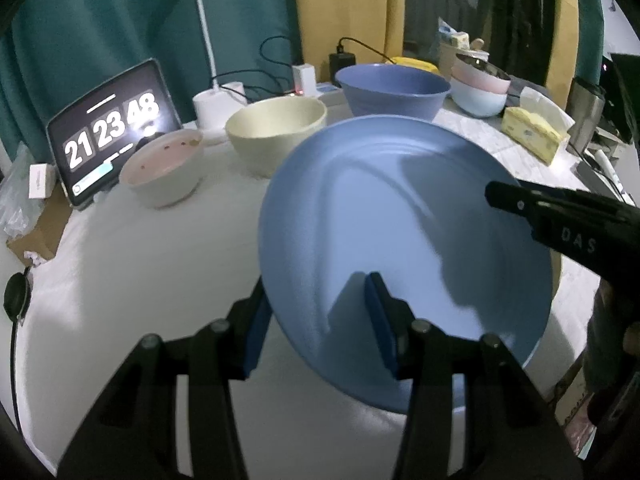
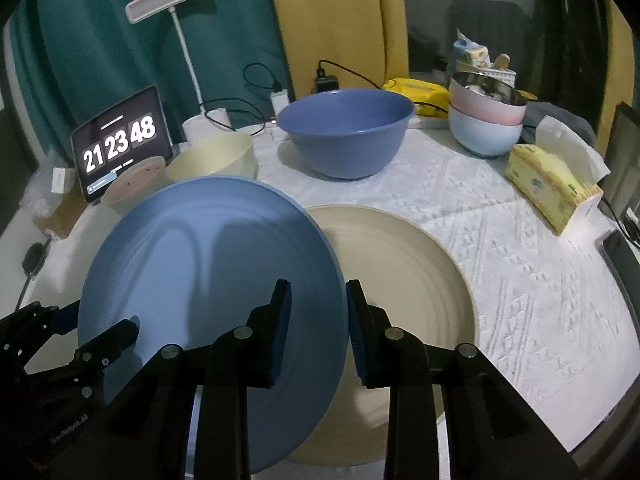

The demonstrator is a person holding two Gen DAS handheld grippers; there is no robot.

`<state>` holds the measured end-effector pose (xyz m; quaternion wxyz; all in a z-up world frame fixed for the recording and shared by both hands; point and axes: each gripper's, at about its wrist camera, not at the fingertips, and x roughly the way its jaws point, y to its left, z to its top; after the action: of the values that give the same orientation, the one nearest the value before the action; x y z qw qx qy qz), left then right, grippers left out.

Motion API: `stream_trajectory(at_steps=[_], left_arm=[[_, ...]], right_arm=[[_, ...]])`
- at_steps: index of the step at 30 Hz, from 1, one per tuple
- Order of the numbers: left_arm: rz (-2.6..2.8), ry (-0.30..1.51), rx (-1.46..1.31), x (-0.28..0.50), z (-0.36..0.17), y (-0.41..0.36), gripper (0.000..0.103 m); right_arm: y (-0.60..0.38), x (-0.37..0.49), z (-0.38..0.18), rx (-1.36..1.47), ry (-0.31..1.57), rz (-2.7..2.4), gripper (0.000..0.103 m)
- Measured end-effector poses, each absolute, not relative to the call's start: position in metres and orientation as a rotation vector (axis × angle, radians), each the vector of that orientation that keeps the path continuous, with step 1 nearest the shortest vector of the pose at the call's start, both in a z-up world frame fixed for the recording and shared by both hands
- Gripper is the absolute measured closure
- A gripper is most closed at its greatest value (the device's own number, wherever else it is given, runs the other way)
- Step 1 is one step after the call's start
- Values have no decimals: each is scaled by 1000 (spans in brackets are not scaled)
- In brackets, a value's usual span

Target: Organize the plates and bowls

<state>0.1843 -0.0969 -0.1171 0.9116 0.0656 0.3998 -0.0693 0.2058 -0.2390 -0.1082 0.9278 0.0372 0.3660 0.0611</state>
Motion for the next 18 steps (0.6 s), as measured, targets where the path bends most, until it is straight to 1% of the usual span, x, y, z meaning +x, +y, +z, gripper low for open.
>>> stream_trajectory(at_steps=[18], left_arm=[[-201, 838, 191, 200, -120, -147, 56]], right_arm=[[-289, 216, -114, 117, 761, 53, 73]])
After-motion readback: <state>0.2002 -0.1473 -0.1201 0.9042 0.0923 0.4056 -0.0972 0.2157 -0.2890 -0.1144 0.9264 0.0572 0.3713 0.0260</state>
